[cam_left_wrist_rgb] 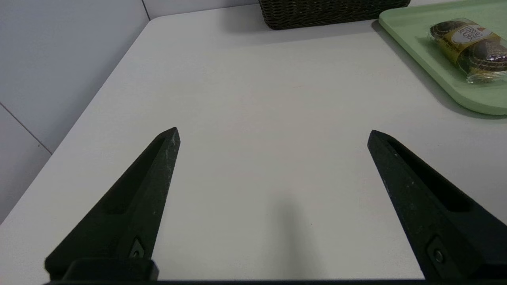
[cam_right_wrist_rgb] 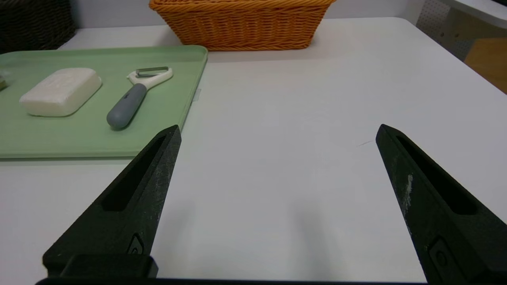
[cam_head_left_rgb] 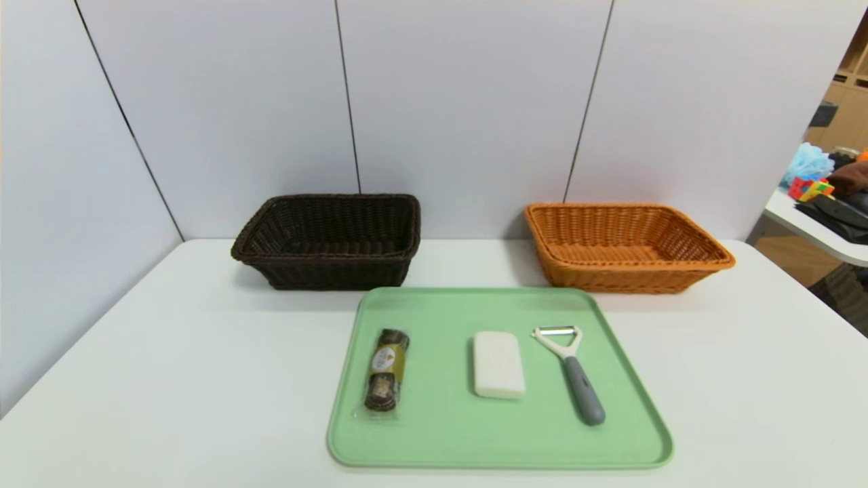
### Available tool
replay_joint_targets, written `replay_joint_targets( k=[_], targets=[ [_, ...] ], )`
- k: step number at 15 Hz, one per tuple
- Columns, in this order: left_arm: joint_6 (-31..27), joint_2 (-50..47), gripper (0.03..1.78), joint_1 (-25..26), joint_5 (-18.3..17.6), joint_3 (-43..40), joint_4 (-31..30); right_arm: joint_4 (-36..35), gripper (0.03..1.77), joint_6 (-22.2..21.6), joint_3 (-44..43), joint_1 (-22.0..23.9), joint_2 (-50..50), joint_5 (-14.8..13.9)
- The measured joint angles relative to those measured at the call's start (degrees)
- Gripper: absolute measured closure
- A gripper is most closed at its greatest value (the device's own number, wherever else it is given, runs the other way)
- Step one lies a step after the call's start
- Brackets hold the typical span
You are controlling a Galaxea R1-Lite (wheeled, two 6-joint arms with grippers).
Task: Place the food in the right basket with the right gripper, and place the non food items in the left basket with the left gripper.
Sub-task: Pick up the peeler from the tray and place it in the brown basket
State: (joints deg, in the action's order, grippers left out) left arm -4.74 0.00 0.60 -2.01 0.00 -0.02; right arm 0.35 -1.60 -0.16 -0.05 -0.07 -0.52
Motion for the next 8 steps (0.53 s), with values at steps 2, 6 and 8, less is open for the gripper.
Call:
replay_joint_targets(
  k=[2,6,8],
  targets=[
    [-0.02,0.00,0.12,0.00,0.01,0.00,0.00,-0.02,0.10,0.17,0.06,0.00,0.00,0.00],
    [0.15,0.00,0.12,0.00,0.01,0.00,0.02,-0.02,0.10,0.20,0.06,0.02,0.00,-0.02],
    [-0.02,0.00,0.12,0.00,0.01,0.00,0.00,-0.02,0.10,0.17,0.06,0.05,0.00,0.01]
  ],
)
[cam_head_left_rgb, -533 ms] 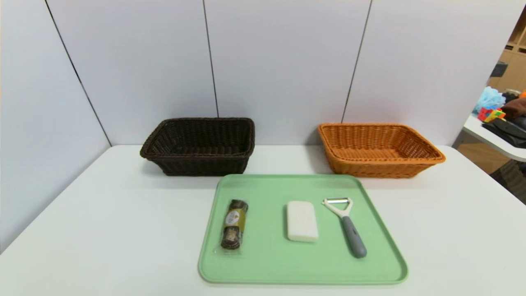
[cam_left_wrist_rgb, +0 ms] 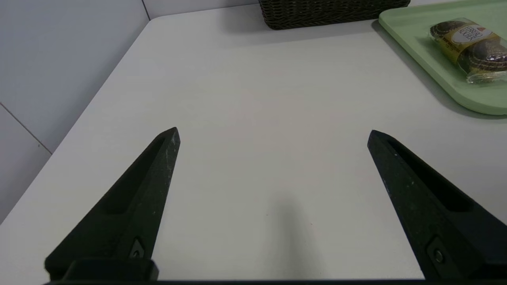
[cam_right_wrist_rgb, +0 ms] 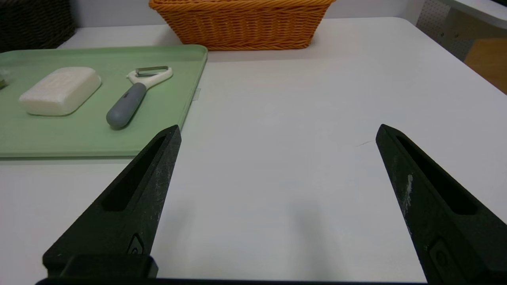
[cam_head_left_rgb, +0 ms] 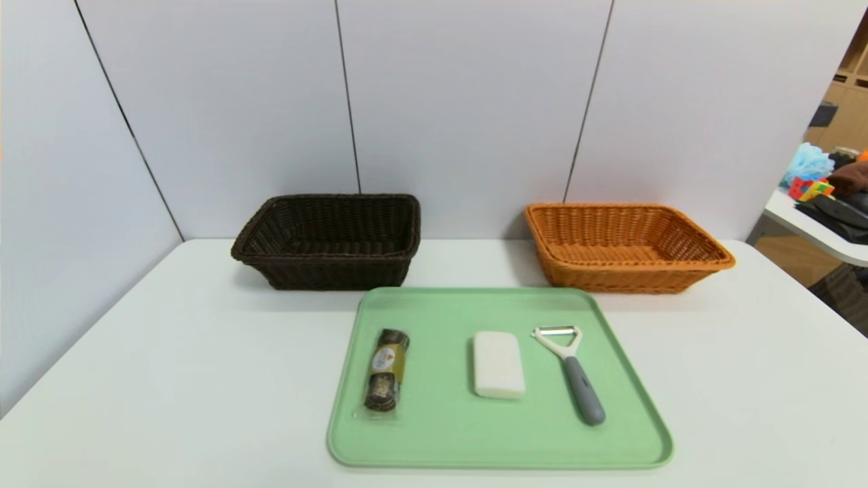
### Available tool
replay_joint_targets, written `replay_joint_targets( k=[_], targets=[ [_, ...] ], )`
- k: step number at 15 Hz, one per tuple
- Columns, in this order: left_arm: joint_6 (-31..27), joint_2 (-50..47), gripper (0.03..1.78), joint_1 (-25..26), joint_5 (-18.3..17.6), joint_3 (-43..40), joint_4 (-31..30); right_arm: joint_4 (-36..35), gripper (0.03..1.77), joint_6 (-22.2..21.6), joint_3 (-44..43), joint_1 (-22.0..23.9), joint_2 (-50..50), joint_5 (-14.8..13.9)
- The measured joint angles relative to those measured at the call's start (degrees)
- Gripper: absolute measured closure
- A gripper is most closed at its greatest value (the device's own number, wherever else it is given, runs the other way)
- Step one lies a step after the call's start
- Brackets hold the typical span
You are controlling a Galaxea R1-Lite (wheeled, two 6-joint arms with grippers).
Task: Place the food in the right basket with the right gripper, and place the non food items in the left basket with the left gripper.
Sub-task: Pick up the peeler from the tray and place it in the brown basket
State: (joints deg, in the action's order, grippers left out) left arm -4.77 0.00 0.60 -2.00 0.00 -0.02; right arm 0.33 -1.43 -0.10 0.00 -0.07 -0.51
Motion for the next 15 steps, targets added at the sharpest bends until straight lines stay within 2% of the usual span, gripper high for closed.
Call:
replay_joint_targets(
  k=[9,12,15],
  targets=[
    [-0.11,0.00,0.12,-0.09,-0.59,0.29,0.02,0.94,0.10,1.50,-0.34,-0.02,0.00,0.22],
    [-0.09,0.00,0.12,-0.13,-1.00,1.93,2.69,1.01,0.10,1.73,-0.43,0.00,0.00,0.38],
    [-0.13,0.30,0.12,-0.13,-3.82,4.88,5.92,1.15,0.10,2.46,-0.56,0.00,0.02,0.61]
  ],
)
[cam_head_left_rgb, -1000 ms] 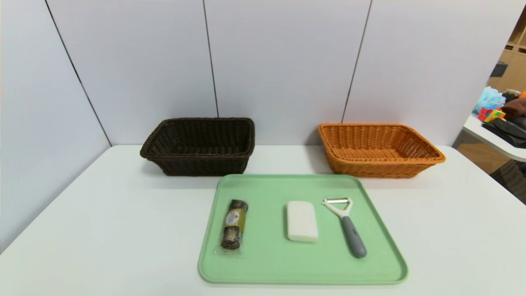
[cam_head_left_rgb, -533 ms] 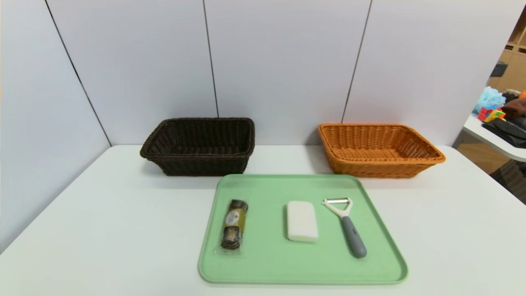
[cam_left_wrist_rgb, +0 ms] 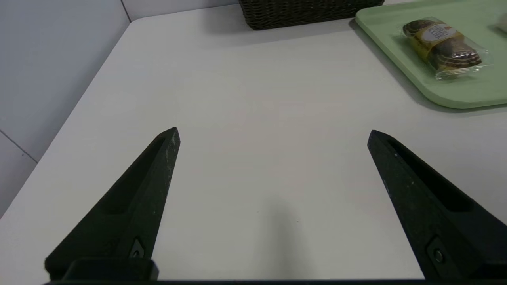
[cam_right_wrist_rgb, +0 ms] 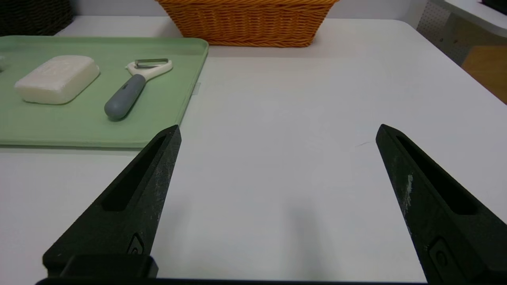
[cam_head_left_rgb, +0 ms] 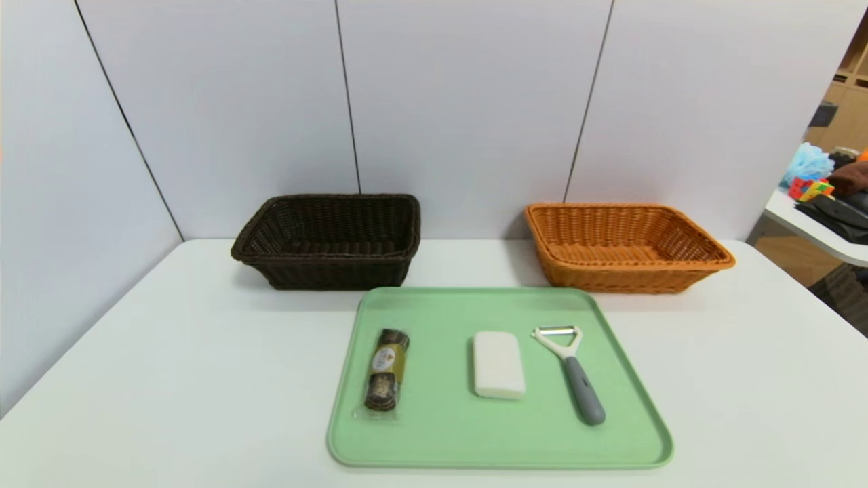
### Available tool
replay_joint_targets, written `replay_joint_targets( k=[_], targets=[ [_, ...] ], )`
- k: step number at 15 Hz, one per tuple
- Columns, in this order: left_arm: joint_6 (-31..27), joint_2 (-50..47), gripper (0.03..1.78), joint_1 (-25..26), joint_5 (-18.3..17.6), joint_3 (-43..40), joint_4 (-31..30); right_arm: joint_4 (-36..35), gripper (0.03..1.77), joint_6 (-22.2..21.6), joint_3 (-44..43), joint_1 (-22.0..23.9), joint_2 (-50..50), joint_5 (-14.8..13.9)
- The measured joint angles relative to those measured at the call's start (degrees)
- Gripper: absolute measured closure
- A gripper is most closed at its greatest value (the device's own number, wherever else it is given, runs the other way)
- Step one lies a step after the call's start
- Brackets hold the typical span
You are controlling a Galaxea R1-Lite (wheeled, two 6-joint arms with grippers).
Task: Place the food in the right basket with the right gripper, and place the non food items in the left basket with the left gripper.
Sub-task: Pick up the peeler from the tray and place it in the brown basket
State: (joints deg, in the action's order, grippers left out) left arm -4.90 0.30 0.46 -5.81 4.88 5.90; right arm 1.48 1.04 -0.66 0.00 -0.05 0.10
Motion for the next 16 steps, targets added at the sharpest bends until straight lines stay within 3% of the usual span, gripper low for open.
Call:
replay_joint_targets(
  k=[4,7,10,16],
  targets=[
    [0.00,3.39,0.12,-0.02,-0.94,2.26,0.29,0.32,0.10,0.12,-0.57,-0.02,0.51,0.23],
    [0.06,7.29,0.12,-0.05,-0.96,4.13,0.24,2.66,0.10,-1.89,-5.73,-0.05,2.88,2.51],
    [0.48,12.53,0.12,-0.05,-0.94,7.35,0.13,6.75,0.10,-3.43,-12.57,-0.46,7.75,3.91],
    [1.96,26.93,0.12,0.00,-1.05,18.49,0.07,7.18,0.10,-3.71,-22.76,-1.27,22.13,4.08]
  ],
)
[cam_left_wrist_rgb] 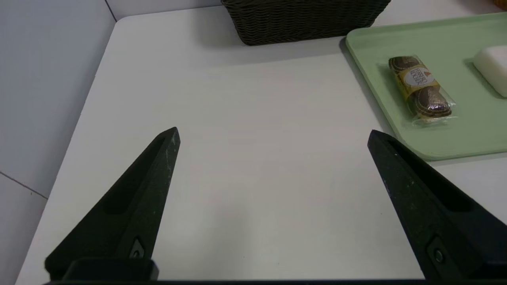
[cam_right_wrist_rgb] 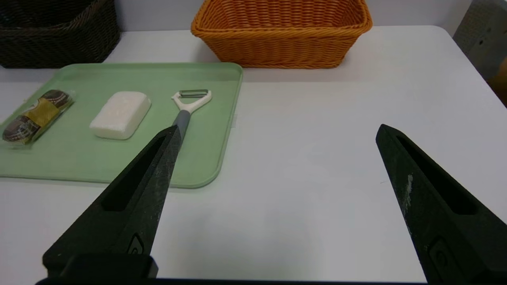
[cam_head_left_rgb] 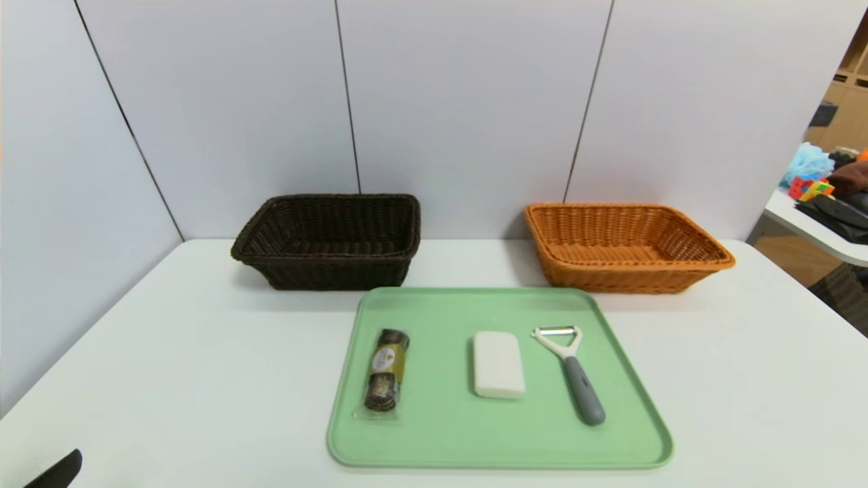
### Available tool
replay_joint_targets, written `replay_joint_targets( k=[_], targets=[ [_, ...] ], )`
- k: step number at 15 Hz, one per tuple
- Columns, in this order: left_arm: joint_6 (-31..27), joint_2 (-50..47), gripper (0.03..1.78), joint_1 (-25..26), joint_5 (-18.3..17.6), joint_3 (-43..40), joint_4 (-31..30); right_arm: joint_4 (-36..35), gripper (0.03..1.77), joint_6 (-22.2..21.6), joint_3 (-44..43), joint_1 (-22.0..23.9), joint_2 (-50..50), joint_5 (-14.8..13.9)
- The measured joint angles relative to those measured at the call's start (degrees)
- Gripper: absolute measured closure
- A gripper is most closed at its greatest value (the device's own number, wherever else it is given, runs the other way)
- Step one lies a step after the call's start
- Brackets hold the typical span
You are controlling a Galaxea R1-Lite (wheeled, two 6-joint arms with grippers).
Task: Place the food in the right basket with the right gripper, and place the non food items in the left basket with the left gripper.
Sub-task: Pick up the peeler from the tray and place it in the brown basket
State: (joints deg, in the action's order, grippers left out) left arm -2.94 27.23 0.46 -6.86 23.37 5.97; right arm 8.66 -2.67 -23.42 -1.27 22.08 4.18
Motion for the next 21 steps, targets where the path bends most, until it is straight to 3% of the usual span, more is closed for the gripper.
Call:
replay_joint_targets(
  k=[7,14,21],
  targets=[
    [0.27,19.42,0.12,0.02,-0.29,11.36,-0.02,0.11,0.10,0.17,-6.66,-0.05,13.86,0.09],
    [1.05,33.99,0.12,-0.09,-0.84,14.86,-4.96,0.05,0.10,-0.02,-8.24,-0.05,19.65,1.40],
    [1.89,39.02,0.12,-8.20,-1.05,17.58,-5.60,-0.26,0.10,0.04,-12.28,-2.39,27.73,3.95]
  ],
)
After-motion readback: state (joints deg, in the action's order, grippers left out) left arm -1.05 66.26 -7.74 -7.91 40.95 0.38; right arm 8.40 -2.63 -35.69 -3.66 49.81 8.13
